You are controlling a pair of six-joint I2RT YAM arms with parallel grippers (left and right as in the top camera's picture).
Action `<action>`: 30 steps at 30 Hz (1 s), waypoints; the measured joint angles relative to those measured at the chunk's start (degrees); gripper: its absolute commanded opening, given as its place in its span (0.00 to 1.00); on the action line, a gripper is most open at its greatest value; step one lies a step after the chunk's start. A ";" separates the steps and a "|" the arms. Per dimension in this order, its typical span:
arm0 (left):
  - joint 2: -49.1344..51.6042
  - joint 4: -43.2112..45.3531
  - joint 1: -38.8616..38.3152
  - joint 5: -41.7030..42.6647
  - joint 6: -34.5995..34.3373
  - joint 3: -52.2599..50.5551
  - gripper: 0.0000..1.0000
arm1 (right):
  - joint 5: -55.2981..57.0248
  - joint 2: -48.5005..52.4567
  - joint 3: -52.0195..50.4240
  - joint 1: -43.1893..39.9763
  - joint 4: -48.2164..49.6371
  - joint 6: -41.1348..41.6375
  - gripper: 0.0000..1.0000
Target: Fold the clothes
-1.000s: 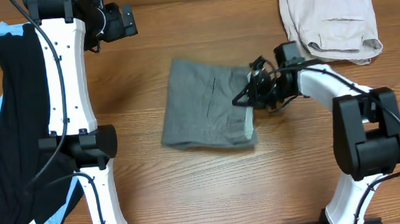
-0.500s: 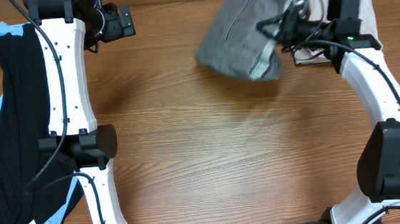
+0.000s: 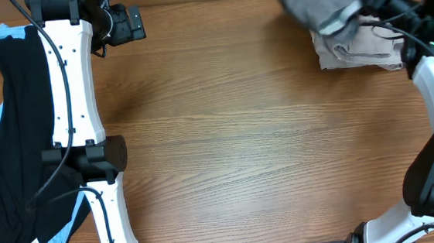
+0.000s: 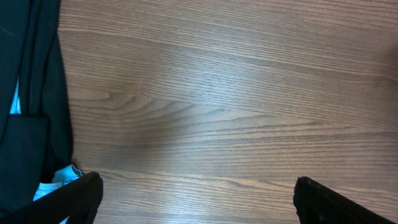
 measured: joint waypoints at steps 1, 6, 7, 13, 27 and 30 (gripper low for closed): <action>0.00 0.00 0.00 0.00 0.00 0.00 1.00 | 1.73 0.00 0.00 -0.57 1.05 0.22 0.04; 0.00 0.00 0.00 -0.17 0.00 0.00 1.00 | 7.58 0.13 0.00 -1.33 7.23 0.59 0.04; 0.00 0.00 0.00 -0.17 0.00 0.00 1.00 | 8.33 0.26 0.00 -1.46 8.20 0.63 0.04; 0.00 0.00 0.00 -0.20 0.00 0.00 1.00 | 10.78 5.14 0.02 -2.03 13.62 2.49 0.04; 0.00 0.70 0.00 -0.20 -0.02 0.00 1.00 | 16.52 16.52 0.44 -2.73 0.44 2.43 0.47; 0.00 0.74 0.00 -0.20 -0.02 0.00 1.00 | 17.03 16.50 0.55 -3.23 -6.32 -1.70 0.59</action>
